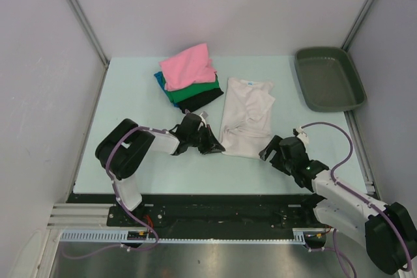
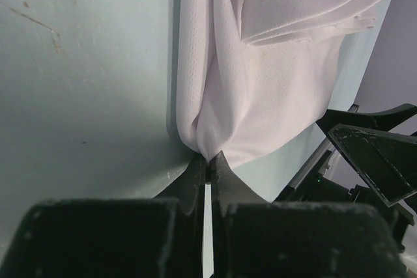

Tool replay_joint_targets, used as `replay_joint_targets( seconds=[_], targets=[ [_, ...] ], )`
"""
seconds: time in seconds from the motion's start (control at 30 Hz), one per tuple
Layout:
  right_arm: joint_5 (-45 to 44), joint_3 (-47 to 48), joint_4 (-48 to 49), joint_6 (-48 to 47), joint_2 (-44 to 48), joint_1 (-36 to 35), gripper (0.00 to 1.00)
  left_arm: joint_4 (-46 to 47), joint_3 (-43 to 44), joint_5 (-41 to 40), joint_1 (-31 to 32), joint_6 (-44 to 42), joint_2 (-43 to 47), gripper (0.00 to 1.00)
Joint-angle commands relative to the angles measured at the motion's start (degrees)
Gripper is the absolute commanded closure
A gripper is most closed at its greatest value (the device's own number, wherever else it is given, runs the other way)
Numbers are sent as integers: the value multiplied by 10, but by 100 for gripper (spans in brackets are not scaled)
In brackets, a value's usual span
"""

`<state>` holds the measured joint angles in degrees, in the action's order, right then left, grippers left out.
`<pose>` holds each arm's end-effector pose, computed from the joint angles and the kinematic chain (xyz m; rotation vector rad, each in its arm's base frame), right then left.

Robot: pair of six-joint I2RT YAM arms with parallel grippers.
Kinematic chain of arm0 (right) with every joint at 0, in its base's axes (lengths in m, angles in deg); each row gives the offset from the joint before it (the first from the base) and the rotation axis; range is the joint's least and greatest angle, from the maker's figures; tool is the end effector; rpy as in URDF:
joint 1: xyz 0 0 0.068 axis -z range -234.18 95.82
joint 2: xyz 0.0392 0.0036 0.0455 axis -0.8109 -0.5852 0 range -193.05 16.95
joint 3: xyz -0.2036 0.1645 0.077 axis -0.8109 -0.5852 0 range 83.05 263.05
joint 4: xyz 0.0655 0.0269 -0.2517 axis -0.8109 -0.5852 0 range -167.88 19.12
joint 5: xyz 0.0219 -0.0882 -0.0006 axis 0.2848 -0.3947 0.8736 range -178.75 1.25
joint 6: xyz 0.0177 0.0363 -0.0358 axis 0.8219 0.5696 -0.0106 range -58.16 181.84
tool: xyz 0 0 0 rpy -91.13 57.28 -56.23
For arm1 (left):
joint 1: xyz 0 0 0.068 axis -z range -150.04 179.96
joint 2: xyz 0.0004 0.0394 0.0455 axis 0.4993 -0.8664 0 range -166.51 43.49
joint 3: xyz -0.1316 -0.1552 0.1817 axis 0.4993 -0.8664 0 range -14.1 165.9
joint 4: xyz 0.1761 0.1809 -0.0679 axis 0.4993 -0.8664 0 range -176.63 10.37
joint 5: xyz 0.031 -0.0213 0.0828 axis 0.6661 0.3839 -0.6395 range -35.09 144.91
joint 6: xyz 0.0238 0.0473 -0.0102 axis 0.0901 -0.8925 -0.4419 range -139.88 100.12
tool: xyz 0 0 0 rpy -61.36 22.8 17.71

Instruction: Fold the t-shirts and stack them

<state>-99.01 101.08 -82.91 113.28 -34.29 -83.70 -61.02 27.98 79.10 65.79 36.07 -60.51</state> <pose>0.1504 0.0780 0.1579 0.5424 2.3342 0.4766 0.2587 -0.2048 0.1087 -0.2177 2.6082 -1.1963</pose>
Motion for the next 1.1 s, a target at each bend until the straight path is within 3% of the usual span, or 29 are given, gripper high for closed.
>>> replay_joint_targets(
  seconds=[0.0,0.13,0.17,0.23,0.3,0.33,0.5,0.7,0.87,1.07],
  targets=[
    [-4,-11,40,32,-23,0,14,-96,-23,-75,1,-29,-16,100],
    [-6,-23,73,45,-51,0,38,-76,-40,-62,1,-22,-6,100],
    [-5,-26,94,45,-61,0,49,-68,-44,-59,1,-18,-4,100],
    [-9,-29,109,49,-92,-2,58,-61,-52,-51,2,-15,0,100],
    [-6,-29,136,52,-114,0,79,-42,-58,-41,2,-7,3,100],
    [-5,-29,143,52,-132,1,100,-36,-62,-32,2,-7,6,100],
    [-9,3,127,33,-98,0,100,-29,-68,-14,6,-13,77,100],
    [-33,38,-36,22,81,-21,100,-128,-51,-58,24,-33,218,100],
    [-57,30,-119,33,144,-53,100,-114,-82,-65,46,-18,244,100],
    [-80,83,-147,23,167,-56,100,-156,-34,-73,49,-29,266,100]
  ],
)
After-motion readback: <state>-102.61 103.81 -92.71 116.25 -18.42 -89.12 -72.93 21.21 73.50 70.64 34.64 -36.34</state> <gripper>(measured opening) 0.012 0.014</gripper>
